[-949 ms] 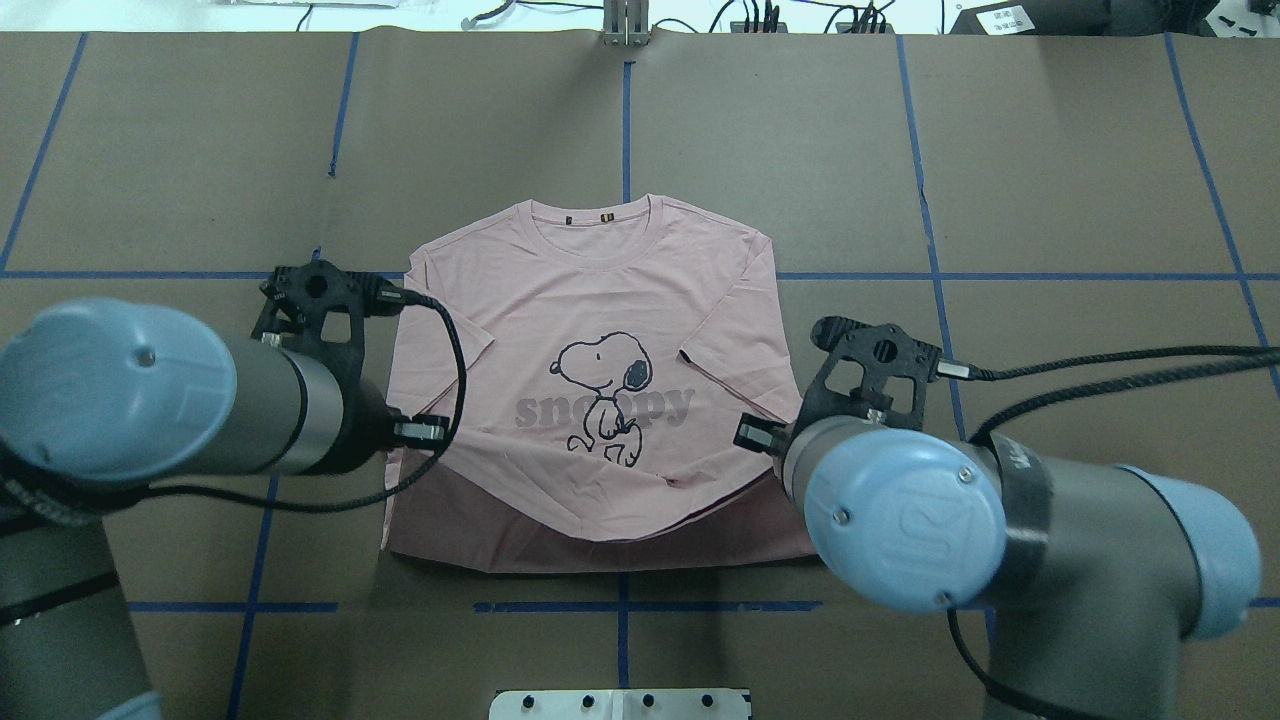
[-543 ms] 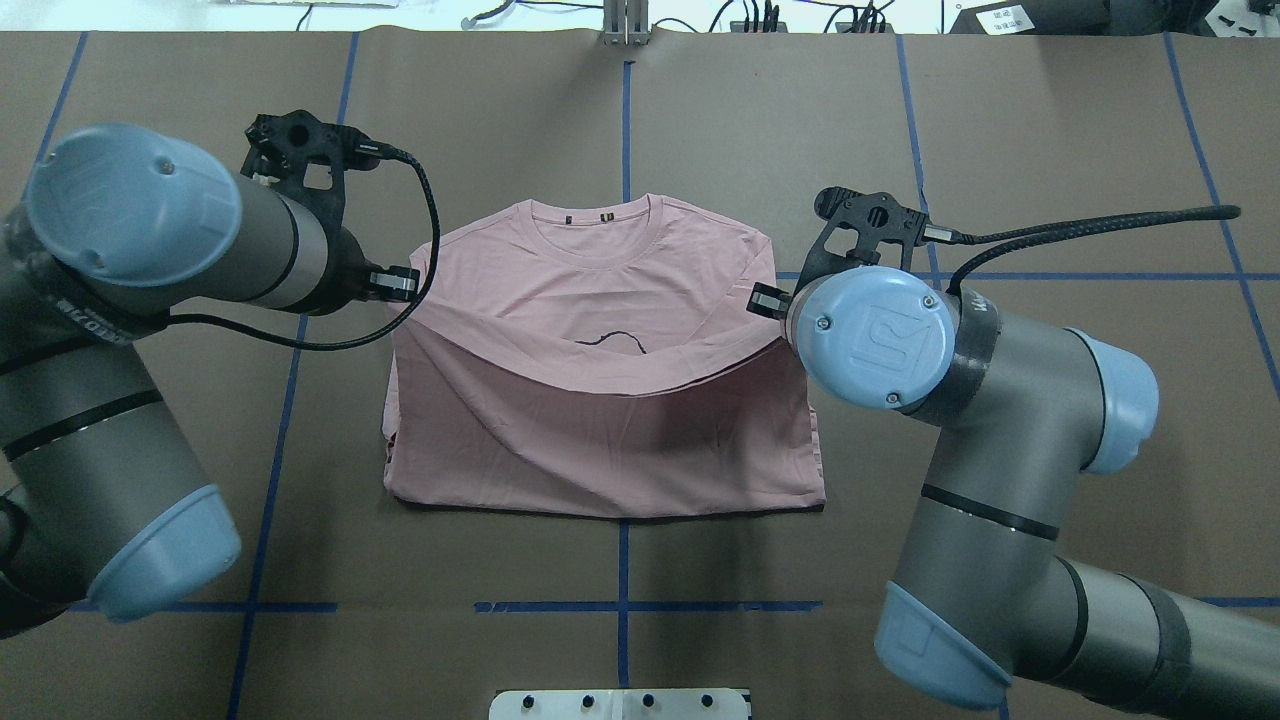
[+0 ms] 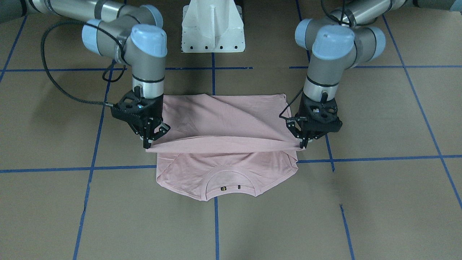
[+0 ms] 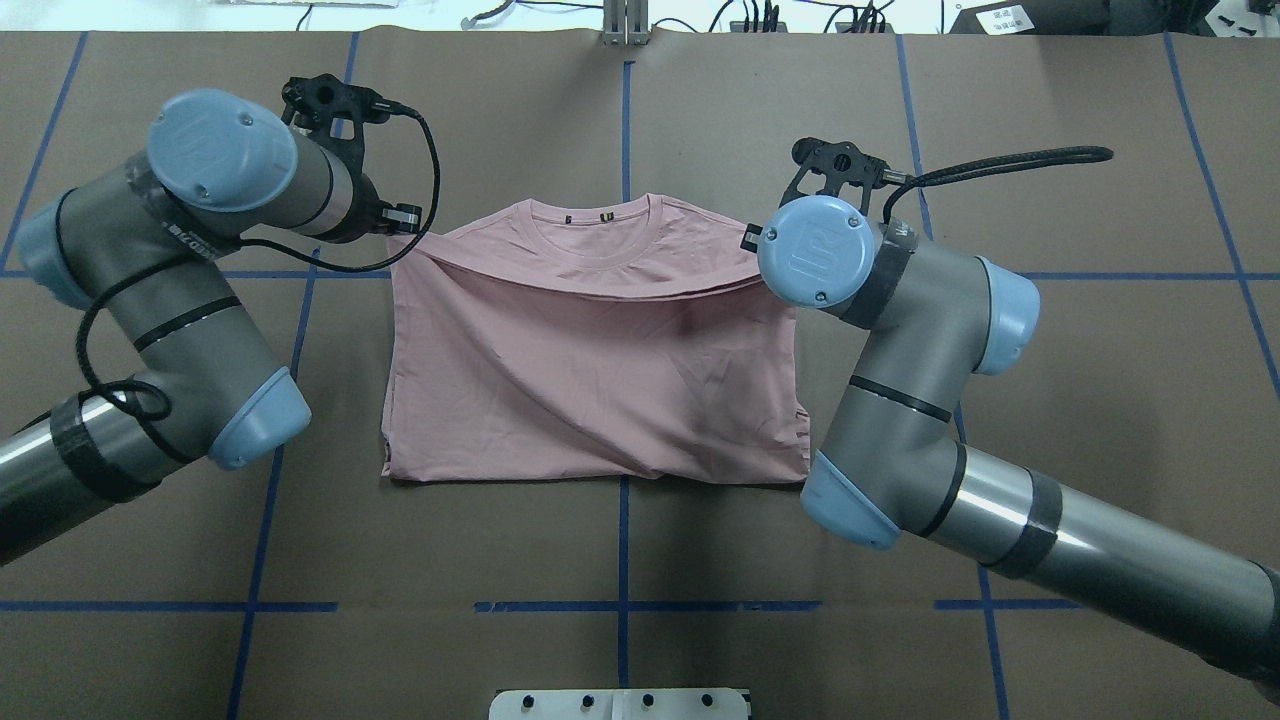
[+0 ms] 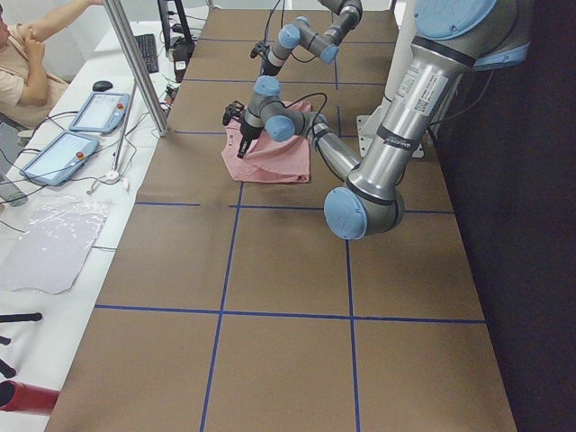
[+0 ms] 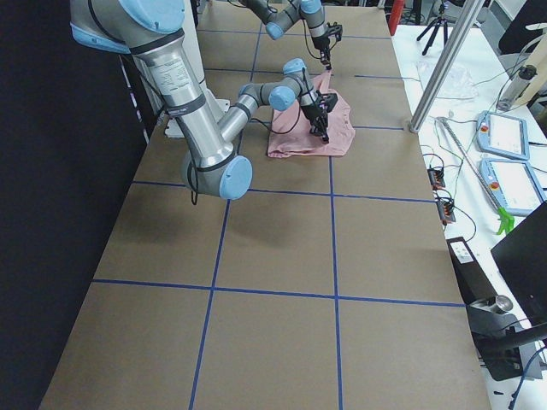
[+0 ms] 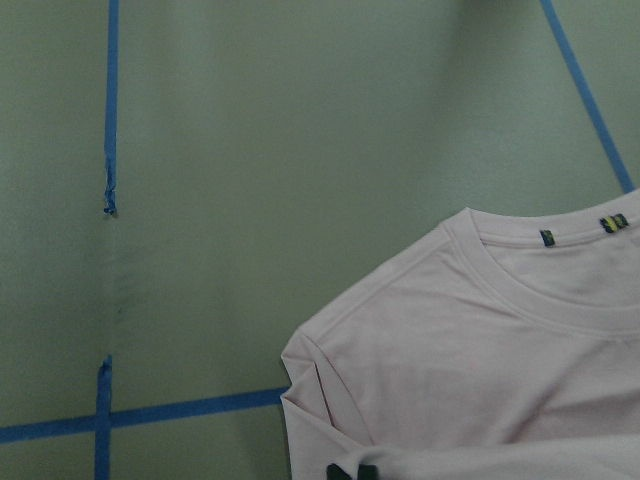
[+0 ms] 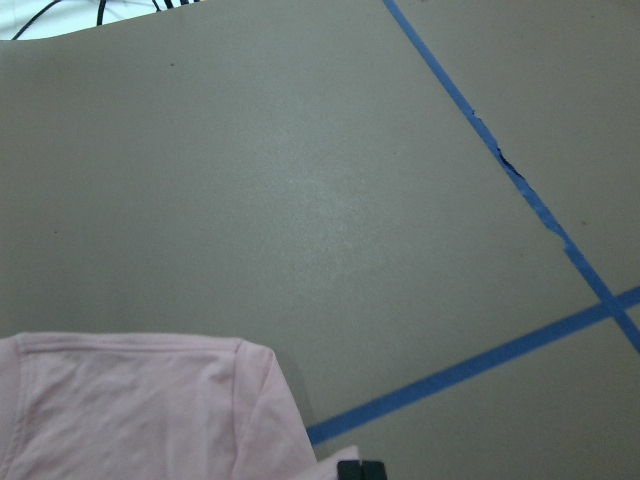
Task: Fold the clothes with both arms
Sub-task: 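Release the hem and move the left gripper to the folded edge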
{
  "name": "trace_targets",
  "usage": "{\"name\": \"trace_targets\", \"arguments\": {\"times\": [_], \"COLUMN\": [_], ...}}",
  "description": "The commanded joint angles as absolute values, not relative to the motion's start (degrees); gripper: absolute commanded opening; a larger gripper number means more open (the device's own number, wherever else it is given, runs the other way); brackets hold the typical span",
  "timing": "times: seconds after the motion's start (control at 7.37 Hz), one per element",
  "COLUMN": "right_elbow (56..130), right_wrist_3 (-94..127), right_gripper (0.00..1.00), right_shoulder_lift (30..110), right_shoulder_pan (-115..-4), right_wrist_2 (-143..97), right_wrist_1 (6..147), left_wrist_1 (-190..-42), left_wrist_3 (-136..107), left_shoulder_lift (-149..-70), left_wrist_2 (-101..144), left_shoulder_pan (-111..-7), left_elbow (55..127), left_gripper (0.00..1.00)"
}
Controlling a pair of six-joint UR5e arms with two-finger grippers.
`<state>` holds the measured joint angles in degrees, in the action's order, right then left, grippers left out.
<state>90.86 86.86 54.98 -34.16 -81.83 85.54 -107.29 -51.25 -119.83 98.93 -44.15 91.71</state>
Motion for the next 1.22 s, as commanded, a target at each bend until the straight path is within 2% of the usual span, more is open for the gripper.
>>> {"name": "trace_targets", "arguments": {"times": [0.0,0.27,0.41,0.81,1.09], "right_elbow": [75.6,75.9,78.3,91.0,93.9], "right_wrist_3": [84.2,79.2,76.8,74.8,74.9], "right_gripper": [0.99,1.0,1.0,1.0,1.0], "right_shoulder_lift": [51.7,51.2,51.8,60.2,62.0], "right_shoulder_pan": [-36.3,-38.4,-38.9,-39.6,-39.6], "right_wrist_2": [-82.0,-88.4,-90.2,-93.1,-93.1], "right_wrist_1": [74.2,73.9,74.0,75.0,75.0], "left_wrist_1": [-120.7,-122.1,-122.0,-121.9,-121.9], "left_wrist_3": [-46.2,-42.6,-40.5,-45.0,-52.8], "left_shoulder_lift": [-121.8,-121.1,-119.7,-108.8,-102.3], "left_wrist_2": [98.8,99.2,99.4,103.6,102.7], "left_shoulder_pan": [-45.8,-46.1,-46.6,-45.1,-39.1], "left_elbow": [78.2,79.8,83.4,97.0,104.3], "left_gripper": [0.99,1.0,1.0,1.0,1.0]}}
